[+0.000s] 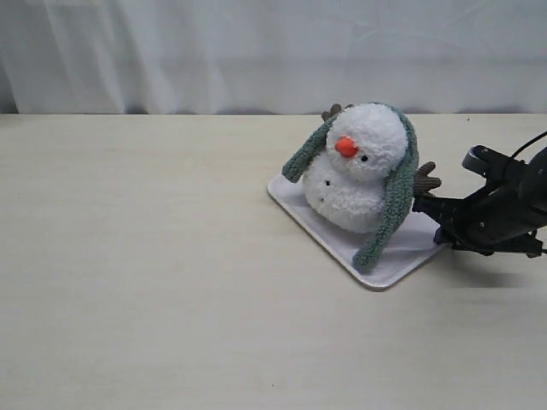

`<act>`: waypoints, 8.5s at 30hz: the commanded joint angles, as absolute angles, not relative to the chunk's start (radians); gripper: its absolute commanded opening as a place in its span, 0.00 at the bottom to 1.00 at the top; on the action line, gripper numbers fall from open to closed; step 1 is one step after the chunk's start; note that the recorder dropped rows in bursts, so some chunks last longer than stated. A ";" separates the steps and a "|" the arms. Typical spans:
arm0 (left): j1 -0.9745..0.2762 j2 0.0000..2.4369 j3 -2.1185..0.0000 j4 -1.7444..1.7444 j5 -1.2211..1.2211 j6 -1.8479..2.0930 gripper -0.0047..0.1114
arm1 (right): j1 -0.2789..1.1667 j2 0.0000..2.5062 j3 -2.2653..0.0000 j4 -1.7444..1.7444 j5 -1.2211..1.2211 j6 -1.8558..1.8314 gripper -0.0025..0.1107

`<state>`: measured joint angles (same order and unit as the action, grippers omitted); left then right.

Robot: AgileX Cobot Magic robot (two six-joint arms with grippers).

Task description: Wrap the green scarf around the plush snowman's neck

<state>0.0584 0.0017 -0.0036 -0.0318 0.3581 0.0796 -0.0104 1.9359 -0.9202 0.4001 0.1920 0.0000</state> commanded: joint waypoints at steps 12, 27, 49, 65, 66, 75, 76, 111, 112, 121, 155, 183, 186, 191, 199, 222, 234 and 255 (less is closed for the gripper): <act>0.054 0.000 0.000 -0.039 0.340 0.078 0.04 | -0.009 1.937 -0.919 0.385 0.110 -0.494 0.12; 0.054 0.000 0.000 -0.039 0.340 0.078 0.04 | -0.046 1.856 -1.079 0.374 0.573 -0.350 0.40; 0.054 0.000 0.000 -0.035 0.345 0.078 0.04 | -0.049 1.867 -0.894 0.313 0.394 -0.216 0.36; 0.054 0.000 0.000 -0.038 0.339 0.078 0.04 | -0.045 1.887 -0.896 0.317 0.291 -0.404 0.06; 0.054 0.000 0.000 -0.038 0.337 0.078 0.04 | -0.045 1.887 -0.896 0.335 0.282 -0.404 0.06; 0.054 0.000 0.000 -0.038 0.337 0.078 0.04 | -0.045 1.887 -0.960 0.377 0.397 -0.404 0.24; 0.054 0.000 0.000 -0.038 0.337 0.078 0.04 | -0.045 1.887 -0.974 0.377 0.432 -0.404 0.27; 0.054 0.000 0.000 -0.035 0.345 0.078 0.04 | -0.034 1.072 -1.150 0.631 1.076 -0.419 0.38; 0.054 0.000 0.000 -0.035 0.345 0.078 0.04 | -0.020 1.062 -1.150 0.631 1.094 -0.419 0.38; 0.054 0.000 0.000 -0.035 0.345 0.078 0.04 | 0.323 1.026 -1.062 0.371 0.996 -0.169 0.39; 0.054 0.000 0.000 -0.035 0.343 0.078 0.04 | 0.608 1.598 -0.869 0.144 0.449 0.222 0.51; 0.054 0.000 0.000 -0.041 0.334 0.078 0.04 | 0.608 1.762 -0.842 0.193 0.263 0.222 0.48; 0.054 0.000 0.000 -0.039 0.334 0.078 0.04 | 0.608 1.762 -0.842 0.193 0.268 0.222 0.36; 0.054 0.000 0.000 -0.039 0.334 0.078 0.04 | 0.608 1.762 -0.842 0.193 0.316 0.177 0.09; 0.054 0.000 0.000 -0.039 0.334 0.078 0.04 | 0.608 1.681 -0.844 0.193 0.511 0.112 0.06; 0.054 0.000 0.000 -0.039 0.339 0.078 0.04 | 0.608 1.730 -0.742 0.029 0.526 0.112 0.06; 0.054 0.000 0.000 -0.039 0.339 0.078 0.04 | 0.608 1.689 -0.744 0.056 0.530 0.061 0.26; 0.054 0.000 0.000 -0.039 0.334 0.078 0.04 | 0.608 1.364 -0.985 0.119 0.900 0.033 0.06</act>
